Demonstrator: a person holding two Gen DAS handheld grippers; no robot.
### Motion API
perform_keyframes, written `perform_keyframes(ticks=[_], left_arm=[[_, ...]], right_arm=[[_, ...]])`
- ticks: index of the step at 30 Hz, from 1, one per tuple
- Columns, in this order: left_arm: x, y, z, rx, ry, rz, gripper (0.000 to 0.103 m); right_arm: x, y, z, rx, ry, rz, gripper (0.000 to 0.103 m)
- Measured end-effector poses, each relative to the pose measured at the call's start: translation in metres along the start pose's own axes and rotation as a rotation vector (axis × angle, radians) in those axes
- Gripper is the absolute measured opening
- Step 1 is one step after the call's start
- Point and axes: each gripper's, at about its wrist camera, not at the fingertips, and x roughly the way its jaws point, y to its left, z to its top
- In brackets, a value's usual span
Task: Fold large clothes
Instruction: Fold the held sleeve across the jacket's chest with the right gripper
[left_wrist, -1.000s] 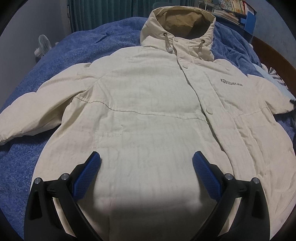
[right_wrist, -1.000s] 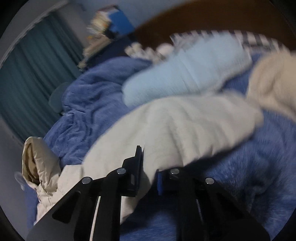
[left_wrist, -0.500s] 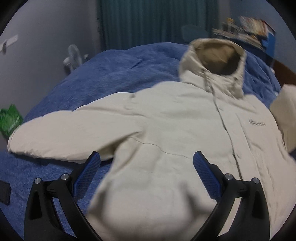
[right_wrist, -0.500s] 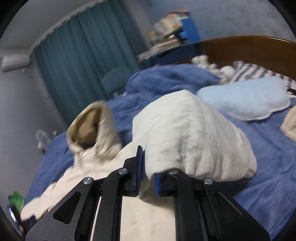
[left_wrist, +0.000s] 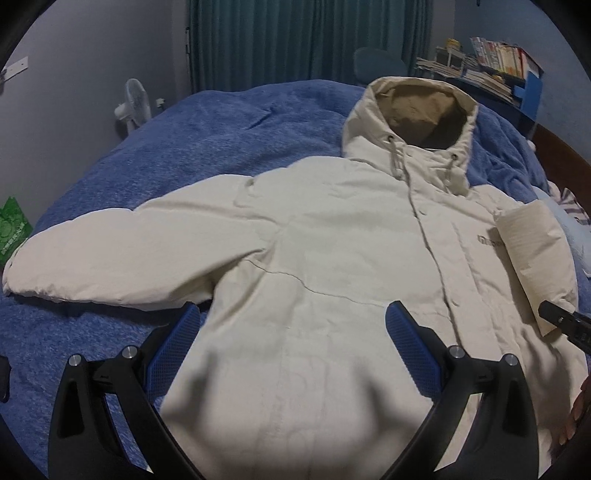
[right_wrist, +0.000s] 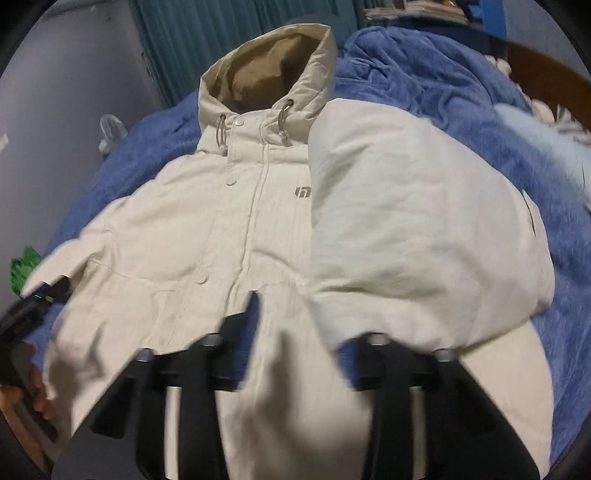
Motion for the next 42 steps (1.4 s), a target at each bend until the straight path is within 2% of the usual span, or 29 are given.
perform_keyframes(ticks=[3,8,11,12,14,17,22,26,29,32,35,42], left_arm=[[-0.001,-0.005,-0.002,0.003,0.005,-0.02,0.097],[-0.007,-0.022,-0.011,0.036,0.023,-0.048,0.097],[-0.019,-0.052,-0.025,0.114,0.039,-0.073,0.096],[-0.021,-0.062,-0.027,0.135,0.043,-0.087,0.096],[-0.03,-0.09,-0.031,0.192,0.029,-0.124,0.096],[-0.047,-0.153,-0.034,0.325,-0.013,-0.171,0.096],[-0.059,-0.249,-0.037,0.482,-0.047,-0.268,0.096],[-0.046,-0.32,-0.038,0.571,-0.035,-0.293,0.095],[-0.035,-0.353,-0.041,0.603,-0.01,-0.313,0.089],[-0.016,-0.387,-0.046,0.672,0.0,-0.274,0.088],[0.009,-0.418,-0.053,0.737,0.044,-0.235,0.087],[0.044,-0.438,-0.066,0.811,0.107,-0.176,0.087]], right_arm=[[-0.026,-0.01,-0.004,0.049,-0.018,0.014,0.071],[-0.078,-0.041,-0.01,0.11,-0.065,-0.027,0.07],[-0.104,-0.073,0.001,0.192,-0.109,-0.048,0.071],[-0.108,-0.08,0.003,0.207,-0.117,-0.053,0.074],[-0.123,-0.103,0.01,0.253,-0.148,-0.076,0.077],[-0.138,-0.129,0.017,0.302,-0.186,-0.088,0.078],[-0.156,-0.171,0.022,0.352,-0.222,-0.106,0.081],[-0.163,-0.201,0.015,0.428,-0.229,-0.079,0.081],[-0.166,-0.215,0.013,0.475,-0.242,-0.055,0.081],[-0.162,-0.221,0.013,0.489,-0.238,-0.047,0.081],[-0.156,-0.226,0.012,0.515,-0.228,-0.007,0.081],[-0.157,-0.232,0.013,0.558,-0.249,0.025,0.081]])
